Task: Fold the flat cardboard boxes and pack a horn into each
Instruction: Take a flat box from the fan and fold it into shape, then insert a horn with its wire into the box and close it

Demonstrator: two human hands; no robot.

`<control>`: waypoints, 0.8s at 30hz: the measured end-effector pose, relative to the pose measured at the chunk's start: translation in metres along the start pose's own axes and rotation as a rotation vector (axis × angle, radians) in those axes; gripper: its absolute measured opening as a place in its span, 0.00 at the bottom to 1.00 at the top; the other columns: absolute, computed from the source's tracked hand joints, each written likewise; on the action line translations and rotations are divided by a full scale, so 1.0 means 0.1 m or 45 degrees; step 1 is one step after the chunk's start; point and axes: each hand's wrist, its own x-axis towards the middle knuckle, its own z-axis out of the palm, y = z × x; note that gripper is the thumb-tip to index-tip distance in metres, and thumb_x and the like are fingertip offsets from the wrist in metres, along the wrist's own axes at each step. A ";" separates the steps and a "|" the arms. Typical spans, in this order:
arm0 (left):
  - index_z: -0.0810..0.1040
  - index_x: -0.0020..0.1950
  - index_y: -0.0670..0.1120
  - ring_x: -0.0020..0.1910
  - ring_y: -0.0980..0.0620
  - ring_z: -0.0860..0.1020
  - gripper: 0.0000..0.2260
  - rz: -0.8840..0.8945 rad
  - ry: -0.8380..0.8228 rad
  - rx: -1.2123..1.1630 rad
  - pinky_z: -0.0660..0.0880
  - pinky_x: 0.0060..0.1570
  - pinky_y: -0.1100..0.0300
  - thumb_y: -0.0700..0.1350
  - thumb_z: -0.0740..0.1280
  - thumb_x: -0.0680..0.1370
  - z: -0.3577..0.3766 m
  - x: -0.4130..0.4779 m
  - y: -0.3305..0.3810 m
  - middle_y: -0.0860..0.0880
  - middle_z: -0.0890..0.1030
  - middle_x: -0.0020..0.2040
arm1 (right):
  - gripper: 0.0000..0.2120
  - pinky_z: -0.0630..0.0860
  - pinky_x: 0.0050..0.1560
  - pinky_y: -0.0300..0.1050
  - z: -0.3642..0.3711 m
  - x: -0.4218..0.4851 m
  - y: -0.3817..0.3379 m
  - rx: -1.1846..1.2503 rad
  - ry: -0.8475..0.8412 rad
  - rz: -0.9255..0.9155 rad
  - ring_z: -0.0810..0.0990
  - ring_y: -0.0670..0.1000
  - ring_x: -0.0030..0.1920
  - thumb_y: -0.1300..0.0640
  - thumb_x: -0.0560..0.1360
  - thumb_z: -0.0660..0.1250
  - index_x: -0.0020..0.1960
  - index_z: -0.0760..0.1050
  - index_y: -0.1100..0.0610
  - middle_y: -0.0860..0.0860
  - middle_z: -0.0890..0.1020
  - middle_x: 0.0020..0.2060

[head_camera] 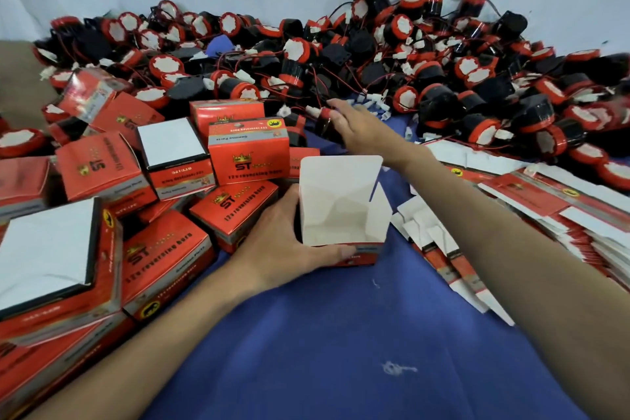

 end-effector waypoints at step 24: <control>0.70 0.67 0.53 0.60 0.63 0.75 0.40 -0.005 -0.020 -0.012 0.73 0.61 0.56 0.62 0.75 0.57 0.01 0.00 -0.05 0.59 0.78 0.61 | 0.09 0.76 0.58 0.57 -0.73 -1.21 0.04 2.177 0.775 0.259 0.80 0.54 0.54 0.54 0.77 0.65 0.53 0.75 0.58 0.55 0.83 0.48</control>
